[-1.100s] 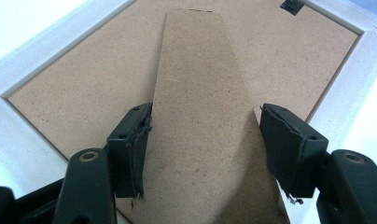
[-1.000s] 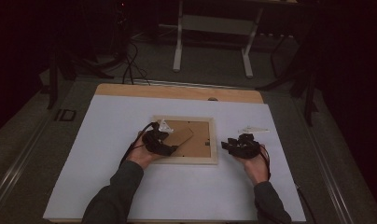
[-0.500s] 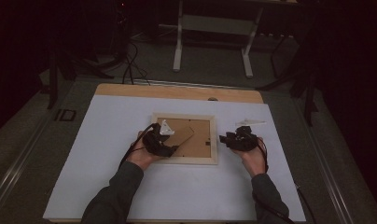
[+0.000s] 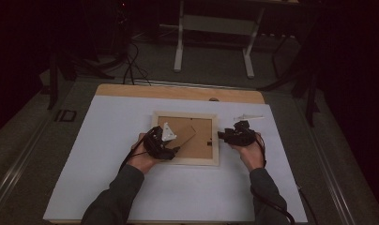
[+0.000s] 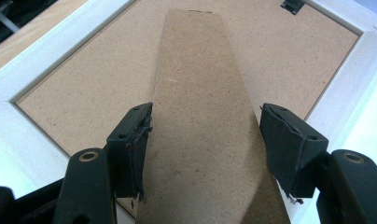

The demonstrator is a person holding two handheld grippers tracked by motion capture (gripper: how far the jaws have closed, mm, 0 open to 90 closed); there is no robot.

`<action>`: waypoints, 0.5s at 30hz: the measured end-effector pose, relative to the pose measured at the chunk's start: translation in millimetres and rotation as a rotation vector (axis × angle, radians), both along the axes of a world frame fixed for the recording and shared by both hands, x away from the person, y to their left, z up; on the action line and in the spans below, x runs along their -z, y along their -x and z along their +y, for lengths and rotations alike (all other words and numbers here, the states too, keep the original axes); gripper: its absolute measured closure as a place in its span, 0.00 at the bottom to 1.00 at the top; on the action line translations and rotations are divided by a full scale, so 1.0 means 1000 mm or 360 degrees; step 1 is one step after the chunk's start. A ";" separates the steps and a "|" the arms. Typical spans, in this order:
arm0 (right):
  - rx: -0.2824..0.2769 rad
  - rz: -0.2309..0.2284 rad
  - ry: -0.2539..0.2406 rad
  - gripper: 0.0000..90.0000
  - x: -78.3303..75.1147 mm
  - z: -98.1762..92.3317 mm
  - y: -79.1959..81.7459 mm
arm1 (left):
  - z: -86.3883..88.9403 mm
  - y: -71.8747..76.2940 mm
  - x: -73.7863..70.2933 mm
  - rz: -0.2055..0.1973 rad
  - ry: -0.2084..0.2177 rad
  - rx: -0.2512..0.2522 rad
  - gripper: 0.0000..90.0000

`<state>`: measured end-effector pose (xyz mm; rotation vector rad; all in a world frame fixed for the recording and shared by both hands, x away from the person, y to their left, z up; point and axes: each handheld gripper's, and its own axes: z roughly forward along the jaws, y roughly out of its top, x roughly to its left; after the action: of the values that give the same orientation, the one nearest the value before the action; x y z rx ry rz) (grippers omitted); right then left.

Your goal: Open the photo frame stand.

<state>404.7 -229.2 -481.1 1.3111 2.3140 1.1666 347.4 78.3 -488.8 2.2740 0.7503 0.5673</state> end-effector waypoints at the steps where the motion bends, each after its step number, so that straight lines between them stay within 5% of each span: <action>1: -0.0001 0.0005 -0.0004 0.61 -0.001 0.001 -0.001 | 0.000 0.001 0.000 -0.0009 -0.0004 0.0000 0.42; 15: 0.0015 0.0069 -0.0103 0.55 -0.003 0.004 -0.019 | -0.004 0.015 -0.003 -0.0155 -0.0047 0.0003 0.42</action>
<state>423.4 -225.0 -477.8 1.3810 2.3157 1.2317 332.1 74.3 -485.9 2.2559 0.6959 0.6869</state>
